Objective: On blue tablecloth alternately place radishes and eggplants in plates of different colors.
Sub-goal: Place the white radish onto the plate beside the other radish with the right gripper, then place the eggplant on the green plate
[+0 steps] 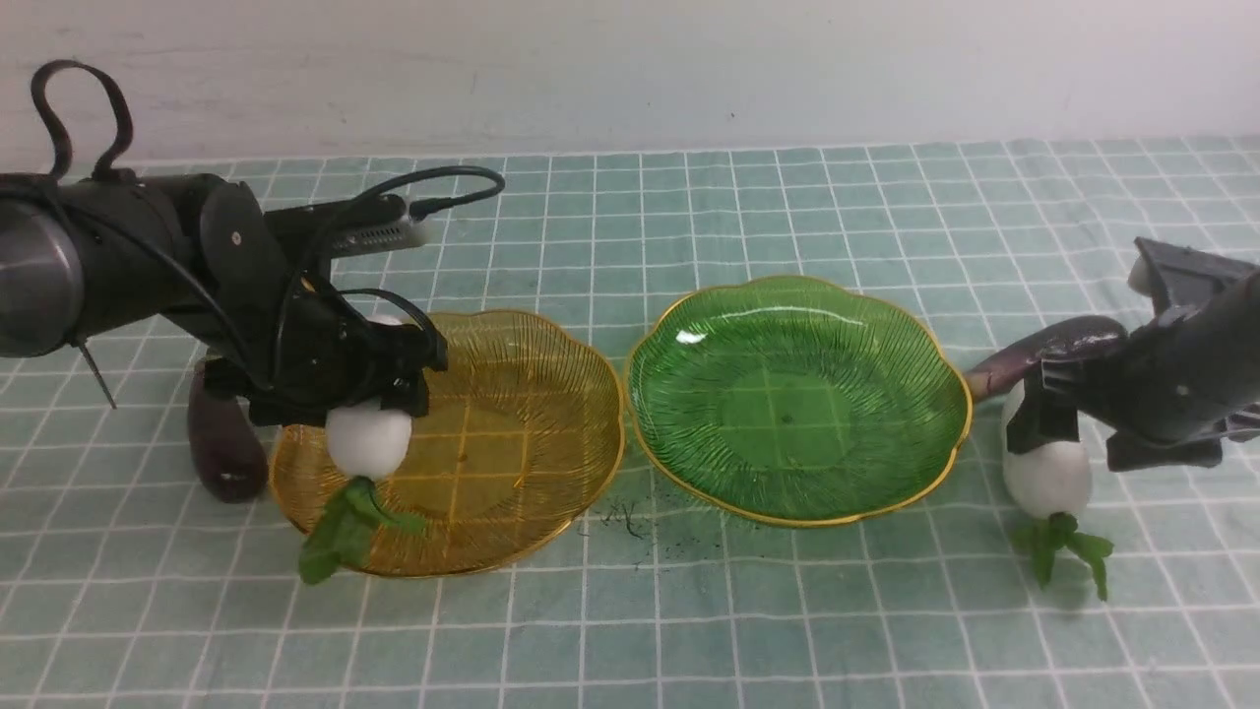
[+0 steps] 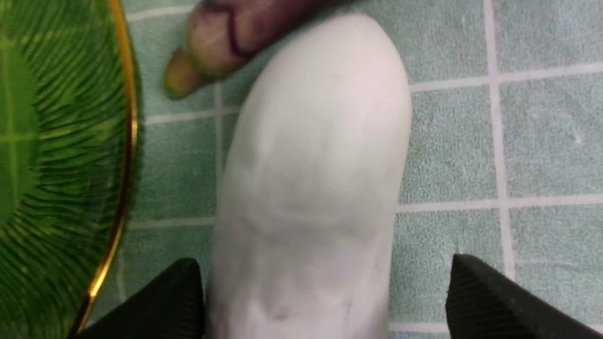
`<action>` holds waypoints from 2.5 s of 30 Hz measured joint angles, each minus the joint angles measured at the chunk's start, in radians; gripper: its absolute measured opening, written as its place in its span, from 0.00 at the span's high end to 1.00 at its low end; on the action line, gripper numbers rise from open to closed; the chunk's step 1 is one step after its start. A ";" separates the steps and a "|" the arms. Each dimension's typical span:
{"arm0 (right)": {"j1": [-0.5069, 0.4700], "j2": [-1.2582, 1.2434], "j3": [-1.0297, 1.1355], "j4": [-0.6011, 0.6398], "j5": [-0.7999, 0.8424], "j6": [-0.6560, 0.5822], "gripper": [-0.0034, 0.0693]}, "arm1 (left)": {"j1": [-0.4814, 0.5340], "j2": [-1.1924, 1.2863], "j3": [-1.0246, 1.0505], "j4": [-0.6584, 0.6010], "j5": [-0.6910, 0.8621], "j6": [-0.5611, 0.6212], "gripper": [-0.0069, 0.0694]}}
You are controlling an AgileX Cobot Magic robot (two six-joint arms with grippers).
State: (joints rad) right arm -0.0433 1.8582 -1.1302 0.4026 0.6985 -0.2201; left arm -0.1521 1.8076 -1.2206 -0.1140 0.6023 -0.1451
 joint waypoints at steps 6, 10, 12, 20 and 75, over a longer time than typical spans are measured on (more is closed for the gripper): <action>-0.002 0.000 -0.040 -0.028 0.058 0.005 0.34 | 0.000 -0.018 -0.048 0.017 0.067 0.000 0.09; -0.024 -0.082 -0.095 -0.033 0.169 0.036 0.33 | 0.001 -0.065 -0.142 0.085 0.211 0.000 0.32; -0.027 -0.137 -0.120 -0.006 0.193 0.042 0.33 | 0.003 -0.099 -0.185 0.127 0.285 0.000 0.54; 0.164 -0.236 -0.196 0.295 0.158 -0.153 0.33 | 0.080 -0.234 -0.208 0.179 0.411 -0.035 0.89; 0.390 0.104 -1.142 -0.240 0.566 0.184 0.27 | 0.436 0.168 -0.041 -0.326 0.064 0.265 0.44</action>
State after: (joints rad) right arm 0.3467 1.9622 -2.2722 0.1622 1.2643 -0.0365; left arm 0.2841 1.9751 -1.2614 -0.4400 0.6658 0.1202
